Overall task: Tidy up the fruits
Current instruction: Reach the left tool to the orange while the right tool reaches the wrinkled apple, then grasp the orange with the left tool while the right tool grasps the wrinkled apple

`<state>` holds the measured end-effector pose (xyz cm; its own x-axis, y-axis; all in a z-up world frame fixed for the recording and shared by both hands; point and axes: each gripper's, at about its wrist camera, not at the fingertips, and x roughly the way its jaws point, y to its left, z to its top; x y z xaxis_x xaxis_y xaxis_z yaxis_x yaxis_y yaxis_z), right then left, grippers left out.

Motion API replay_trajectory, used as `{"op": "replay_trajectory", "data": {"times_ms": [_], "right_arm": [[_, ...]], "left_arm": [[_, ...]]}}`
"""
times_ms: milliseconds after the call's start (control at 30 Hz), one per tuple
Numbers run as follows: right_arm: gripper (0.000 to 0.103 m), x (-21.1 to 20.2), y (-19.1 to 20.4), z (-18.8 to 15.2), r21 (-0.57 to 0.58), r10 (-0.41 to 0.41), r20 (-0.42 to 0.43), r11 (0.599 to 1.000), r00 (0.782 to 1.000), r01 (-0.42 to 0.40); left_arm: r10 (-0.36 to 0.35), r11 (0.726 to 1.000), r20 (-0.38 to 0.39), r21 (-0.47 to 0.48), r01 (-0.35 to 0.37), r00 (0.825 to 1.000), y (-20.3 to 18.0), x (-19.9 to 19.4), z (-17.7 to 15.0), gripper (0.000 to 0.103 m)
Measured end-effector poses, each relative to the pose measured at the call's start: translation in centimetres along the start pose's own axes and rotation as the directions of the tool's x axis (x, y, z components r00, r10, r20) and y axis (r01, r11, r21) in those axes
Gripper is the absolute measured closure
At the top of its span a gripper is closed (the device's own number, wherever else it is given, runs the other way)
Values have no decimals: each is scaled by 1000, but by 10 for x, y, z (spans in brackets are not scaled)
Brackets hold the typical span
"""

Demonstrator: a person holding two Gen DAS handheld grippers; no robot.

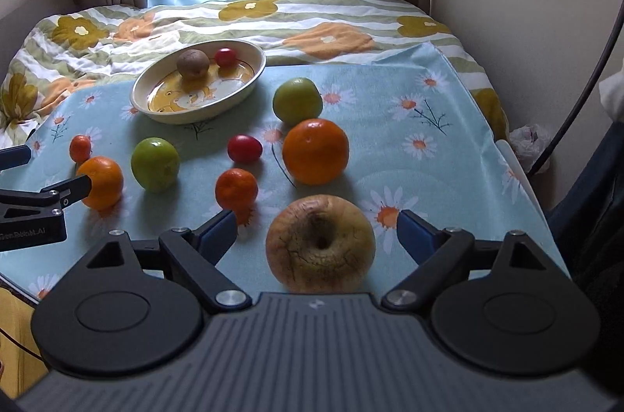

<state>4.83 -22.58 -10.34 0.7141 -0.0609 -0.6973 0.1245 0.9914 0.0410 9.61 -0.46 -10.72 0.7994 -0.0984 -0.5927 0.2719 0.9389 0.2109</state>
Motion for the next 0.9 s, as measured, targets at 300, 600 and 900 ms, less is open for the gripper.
{"op": "replay_trajectory", "data": {"times_ms": [300, 600, 900], "right_arm": [[0, 24, -3, -17, 12, 1, -34, 1000, 999, -1], [6, 32, -1, -18, 35, 2, -47, 999, 999, 0], [11, 36, -2, -15, 42, 1, -63, 999, 998, 1]], "left_arm": [[4, 998, -54, 71, -1, 999, -8, 32, -10, 19], [-40, 996, -98, 76, 48, 994, -6, 44, -9, 38], [-38, 994, -93, 100, 48, 995, -9, 40, -12, 39]]}}
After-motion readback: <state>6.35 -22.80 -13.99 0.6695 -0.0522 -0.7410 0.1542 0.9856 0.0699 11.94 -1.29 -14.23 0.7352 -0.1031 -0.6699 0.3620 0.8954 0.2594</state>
